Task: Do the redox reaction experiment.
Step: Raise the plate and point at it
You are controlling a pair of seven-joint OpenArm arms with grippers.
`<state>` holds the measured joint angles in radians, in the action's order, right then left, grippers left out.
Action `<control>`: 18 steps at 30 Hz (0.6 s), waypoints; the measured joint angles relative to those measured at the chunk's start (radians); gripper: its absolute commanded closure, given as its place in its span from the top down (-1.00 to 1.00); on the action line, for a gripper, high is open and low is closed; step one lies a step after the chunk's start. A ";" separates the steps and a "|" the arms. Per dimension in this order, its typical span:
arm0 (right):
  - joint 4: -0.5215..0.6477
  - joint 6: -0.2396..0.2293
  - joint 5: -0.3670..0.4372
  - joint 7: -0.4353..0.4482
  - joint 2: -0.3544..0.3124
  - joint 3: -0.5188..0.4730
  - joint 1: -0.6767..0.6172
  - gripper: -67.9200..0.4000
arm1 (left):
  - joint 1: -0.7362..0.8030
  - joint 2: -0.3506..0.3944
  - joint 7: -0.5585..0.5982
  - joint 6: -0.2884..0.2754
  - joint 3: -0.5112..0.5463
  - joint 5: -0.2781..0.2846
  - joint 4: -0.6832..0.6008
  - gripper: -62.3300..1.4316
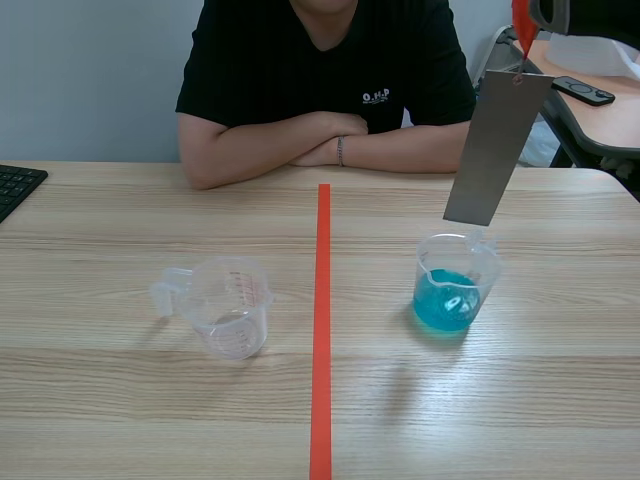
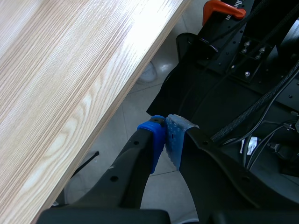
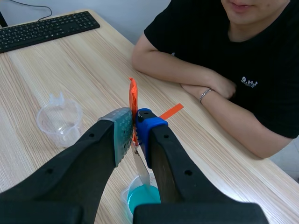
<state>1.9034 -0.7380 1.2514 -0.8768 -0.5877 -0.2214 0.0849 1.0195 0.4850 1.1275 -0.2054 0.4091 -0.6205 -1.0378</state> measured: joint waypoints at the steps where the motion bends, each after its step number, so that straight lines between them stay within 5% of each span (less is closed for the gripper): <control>1: 0.000 0.000 0.000 0.000 0.000 0.000 0.000 -0.94 | 0.000 0.000 0.000 0.000 0.000 0.000 0.000 -0.86; 8: 0.000 0.000 0.000 0.000 0.000 0.000 0.000 -0.94 | -0.045 0.014 -0.022 -0.008 0.000 0.004 0.003 -0.86; 11: 0.000 0.000 0.000 0.000 0.000 0.000 0.000 -0.94 | -0.089 0.055 -0.020 -0.037 0.000 0.054 0.003 -0.86; 18: 0.000 0.000 0.000 0.000 0.000 0.000 0.000 -0.94 | -0.199 0.164 -0.076 -0.194 0.000 0.132 0.003 -0.86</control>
<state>1.9030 -0.7380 1.2514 -0.8768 -0.5873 -0.2214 0.0849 0.8207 0.6495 1.0519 -0.3992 0.4091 -0.4881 -1.0348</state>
